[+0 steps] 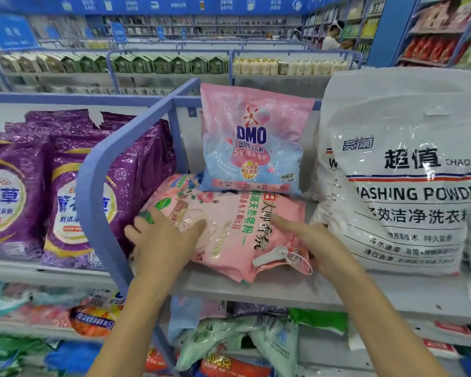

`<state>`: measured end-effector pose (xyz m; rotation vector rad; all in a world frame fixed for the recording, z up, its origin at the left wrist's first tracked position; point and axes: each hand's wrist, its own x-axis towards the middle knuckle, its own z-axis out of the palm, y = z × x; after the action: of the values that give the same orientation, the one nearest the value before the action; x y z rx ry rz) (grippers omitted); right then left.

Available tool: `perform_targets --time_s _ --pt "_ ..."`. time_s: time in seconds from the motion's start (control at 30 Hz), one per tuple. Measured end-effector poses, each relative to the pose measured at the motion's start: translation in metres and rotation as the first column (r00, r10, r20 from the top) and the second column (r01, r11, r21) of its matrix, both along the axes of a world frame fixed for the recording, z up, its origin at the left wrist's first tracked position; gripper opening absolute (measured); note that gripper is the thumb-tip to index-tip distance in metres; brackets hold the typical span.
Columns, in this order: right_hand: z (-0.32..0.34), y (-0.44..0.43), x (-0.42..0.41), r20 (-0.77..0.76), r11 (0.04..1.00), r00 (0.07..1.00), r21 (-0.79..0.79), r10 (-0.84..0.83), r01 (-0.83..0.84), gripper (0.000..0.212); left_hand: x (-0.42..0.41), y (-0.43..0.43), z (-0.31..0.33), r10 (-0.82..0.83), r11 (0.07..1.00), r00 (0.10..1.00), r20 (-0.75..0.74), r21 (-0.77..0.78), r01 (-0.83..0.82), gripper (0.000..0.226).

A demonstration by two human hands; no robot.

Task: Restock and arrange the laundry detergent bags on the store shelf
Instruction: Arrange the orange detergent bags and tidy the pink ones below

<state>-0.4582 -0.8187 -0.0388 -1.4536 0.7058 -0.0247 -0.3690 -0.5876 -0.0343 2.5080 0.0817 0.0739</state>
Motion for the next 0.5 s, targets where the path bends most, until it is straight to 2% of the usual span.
perform_targets --time_s 0.07,0.17,0.33,0.4,0.5 --pt "0.001 0.009 0.000 0.045 0.994 0.999 0.108 -0.019 0.014 0.072 0.000 -0.004 -0.004 0.011 1.000 0.999 0.033 0.005 -0.011 0.119" --pt "-0.001 0.016 -0.006 0.097 0.972 0.987 0.213 -0.125 0.102 0.046 -0.006 -0.001 -0.010 -0.015 1.000 0.997 0.073 -0.012 0.016 0.115" --pt "0.022 0.014 -0.034 0.184 0.967 0.958 0.170 -0.220 0.190 0.018 -0.016 0.005 0.001 -0.107 0.994 0.994 0.030 0.040 0.105 0.107" --pt "0.035 0.010 -0.047 0.245 0.969 0.943 0.163 -0.224 0.188 0.017 -0.023 0.005 0.008 -0.151 0.986 0.988 -0.037 0.072 0.153 0.103" --pt "0.050 0.004 -0.068 0.265 0.971 0.938 0.149 -0.221 0.187 0.039 -0.028 0.001 0.012 -0.233 0.952 0.965 -0.124 0.174 0.252 0.110"
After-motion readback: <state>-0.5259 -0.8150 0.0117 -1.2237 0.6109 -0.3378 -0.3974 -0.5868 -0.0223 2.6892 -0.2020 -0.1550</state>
